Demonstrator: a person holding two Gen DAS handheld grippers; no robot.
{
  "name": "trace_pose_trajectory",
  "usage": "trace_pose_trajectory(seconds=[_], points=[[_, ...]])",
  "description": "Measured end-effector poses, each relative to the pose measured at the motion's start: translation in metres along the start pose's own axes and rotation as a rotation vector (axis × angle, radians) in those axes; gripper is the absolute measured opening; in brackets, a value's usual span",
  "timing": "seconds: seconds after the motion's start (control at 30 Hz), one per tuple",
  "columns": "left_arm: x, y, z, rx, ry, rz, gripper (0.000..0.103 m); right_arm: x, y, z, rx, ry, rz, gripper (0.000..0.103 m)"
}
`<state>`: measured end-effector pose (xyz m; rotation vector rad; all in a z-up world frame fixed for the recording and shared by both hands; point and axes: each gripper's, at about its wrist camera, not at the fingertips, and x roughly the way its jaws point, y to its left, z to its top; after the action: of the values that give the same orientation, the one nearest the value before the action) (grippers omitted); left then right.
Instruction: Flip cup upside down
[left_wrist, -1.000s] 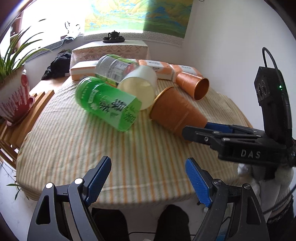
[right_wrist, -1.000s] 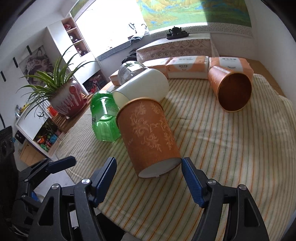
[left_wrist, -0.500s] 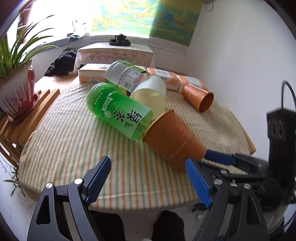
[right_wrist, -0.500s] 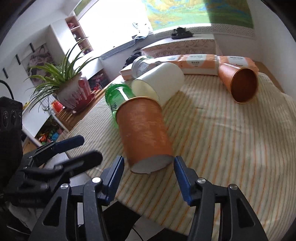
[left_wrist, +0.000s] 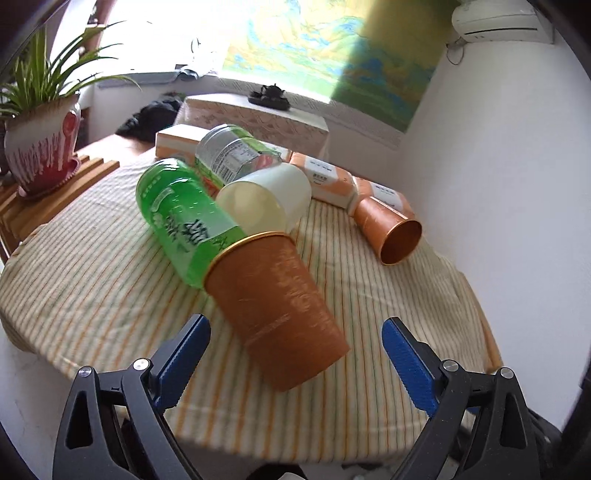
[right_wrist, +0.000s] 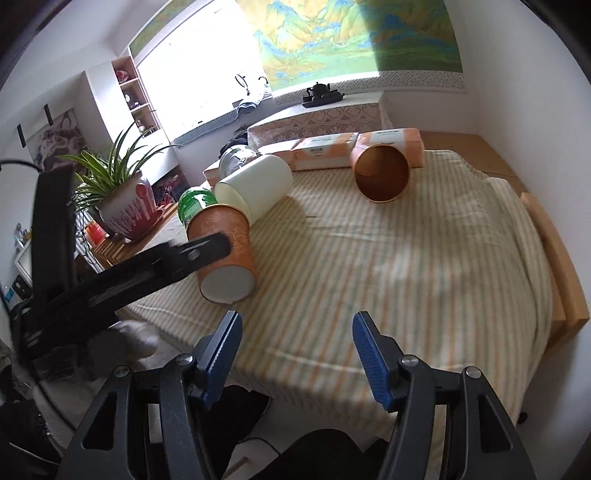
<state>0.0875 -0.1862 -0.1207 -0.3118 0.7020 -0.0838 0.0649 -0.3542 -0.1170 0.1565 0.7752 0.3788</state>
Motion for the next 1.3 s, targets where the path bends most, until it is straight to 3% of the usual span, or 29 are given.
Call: trace_pose_trajectory(seconds=[0.13, 0.3, 0.57, 1.1, 1.3], points=[[0.008, -0.007, -0.001, -0.011, -0.01, 0.046, 0.091, -0.007, -0.004, -0.006, 0.004, -0.011, 0.004, 0.058], [0.016, -0.003, -0.002, -0.012, -0.007, 0.071, 0.076, -0.009, -0.008, -0.008, 0.015, -0.022, 0.005, 0.058], [0.006, 0.0, -0.006, 0.041, -0.012, 0.061, 0.064, -0.016, -0.006, -0.008, 0.012, -0.059, -0.038, 0.058], [-0.027, -0.018, 0.018, 0.333, 0.08, -0.009, 0.056, -0.017, -0.005, -0.005, 0.046, -0.101, -0.01, 0.058], [-0.021, -0.02, 0.024, 0.379, 0.107, -0.027, 0.055, -0.012, -0.006, -0.003, 0.057, -0.096, -0.011, 0.058]])
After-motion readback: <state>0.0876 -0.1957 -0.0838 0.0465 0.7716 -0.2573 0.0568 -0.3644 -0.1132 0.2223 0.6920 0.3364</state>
